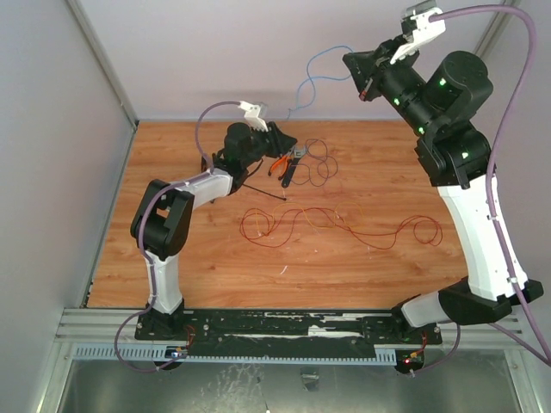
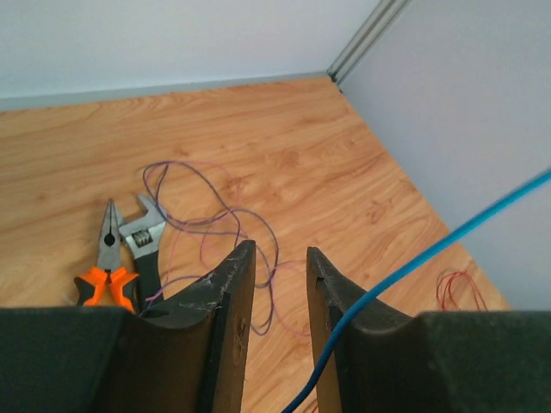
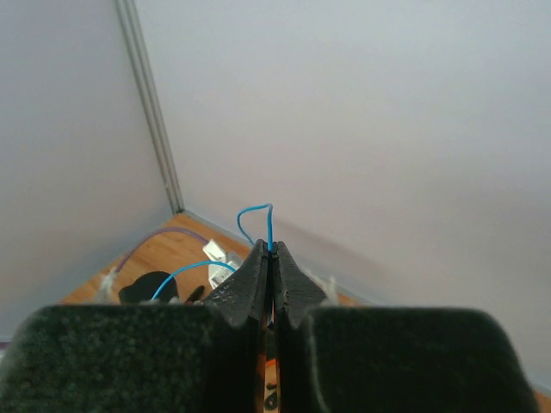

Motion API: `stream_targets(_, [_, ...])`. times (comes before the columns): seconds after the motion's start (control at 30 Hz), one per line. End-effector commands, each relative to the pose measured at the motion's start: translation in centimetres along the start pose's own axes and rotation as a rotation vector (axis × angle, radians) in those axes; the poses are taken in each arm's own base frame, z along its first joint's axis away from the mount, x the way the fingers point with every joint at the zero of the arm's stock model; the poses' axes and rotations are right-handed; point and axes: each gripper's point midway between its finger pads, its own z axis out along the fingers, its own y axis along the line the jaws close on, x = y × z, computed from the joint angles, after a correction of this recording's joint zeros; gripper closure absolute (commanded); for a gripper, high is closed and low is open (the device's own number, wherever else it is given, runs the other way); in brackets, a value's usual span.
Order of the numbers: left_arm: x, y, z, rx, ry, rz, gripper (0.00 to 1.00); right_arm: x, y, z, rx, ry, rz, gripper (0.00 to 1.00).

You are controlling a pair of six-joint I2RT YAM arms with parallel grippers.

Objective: Zip-tie the wires
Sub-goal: Untie the cable at the center of the board.

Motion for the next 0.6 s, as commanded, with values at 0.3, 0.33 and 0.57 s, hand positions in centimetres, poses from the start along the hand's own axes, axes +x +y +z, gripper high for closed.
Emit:
stream_targets(0.3, [-3.2, 1.3, -5.1, -0.118, -0.007, 0.111, 1.00, 11.2, -9.6, -3.0, 0.380, 0.330, -0.062, 1.00])
stream_targets(0.33, [-3.4, 1.9, -5.8, -0.151, 0.002, 0.116, 1.00, 13.0, -10.3, -4.2, 0.411, 0.390, -0.066, 1.00])
stream_targets(0.57, [-3.6, 3.9, -10.6, -0.348, 0.094, 0.159, 1.00, 22.6, -13.5, -10.9, 0.593, 0.693, -0.118, 1.00])
